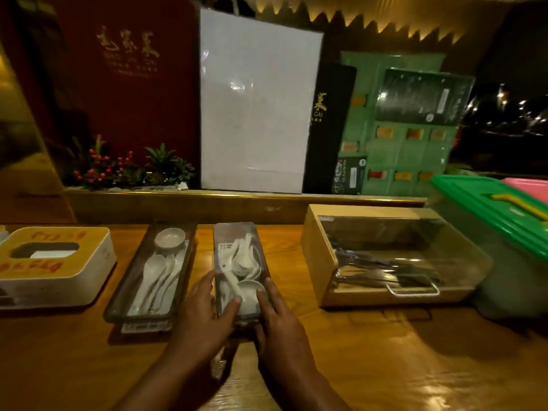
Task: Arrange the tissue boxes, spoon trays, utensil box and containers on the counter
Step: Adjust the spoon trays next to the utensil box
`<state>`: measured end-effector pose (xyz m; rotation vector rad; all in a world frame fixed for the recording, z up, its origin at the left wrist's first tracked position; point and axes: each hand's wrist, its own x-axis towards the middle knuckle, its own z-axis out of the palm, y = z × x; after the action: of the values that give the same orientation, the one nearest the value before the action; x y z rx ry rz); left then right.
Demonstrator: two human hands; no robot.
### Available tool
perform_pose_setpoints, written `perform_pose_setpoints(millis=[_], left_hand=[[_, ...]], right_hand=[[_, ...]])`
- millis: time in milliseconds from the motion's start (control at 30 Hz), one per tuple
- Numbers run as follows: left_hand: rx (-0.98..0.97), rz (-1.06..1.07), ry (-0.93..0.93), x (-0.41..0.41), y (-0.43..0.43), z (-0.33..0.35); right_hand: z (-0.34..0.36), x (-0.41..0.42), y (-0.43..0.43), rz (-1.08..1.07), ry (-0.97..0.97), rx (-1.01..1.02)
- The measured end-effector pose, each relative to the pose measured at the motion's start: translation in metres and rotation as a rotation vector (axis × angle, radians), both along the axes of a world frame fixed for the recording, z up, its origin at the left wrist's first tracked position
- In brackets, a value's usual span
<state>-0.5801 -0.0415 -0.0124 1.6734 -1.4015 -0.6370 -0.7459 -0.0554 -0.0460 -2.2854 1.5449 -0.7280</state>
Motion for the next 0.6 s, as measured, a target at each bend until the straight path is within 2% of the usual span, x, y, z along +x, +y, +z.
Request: perform_pose_setpoints(millis=[133, 200, 367, 600], left_hand=[[0.130, -0.050, 0.384, -0.028, -0.013, -0.011], [0.144, -0.069, 0.457, -0.040, -0.020, -0.017], [0.170, -0.105, 0.618, -0.075, -0.033, -0.019], [0.202, -0.128, 0.709, -0.090, -0.047, -0.018]], right_hand=[[0.000, -0.029, 0.002, -0.020, 0.033, -0.032], [0.001, -0.044, -0.001, -0.084, 0.120, -0.125], [0.011, -0.068, -0.005, -0.173, 0.356, -0.157], [0.011, -0.081, -0.012, -0.218, 0.421, -0.168]])
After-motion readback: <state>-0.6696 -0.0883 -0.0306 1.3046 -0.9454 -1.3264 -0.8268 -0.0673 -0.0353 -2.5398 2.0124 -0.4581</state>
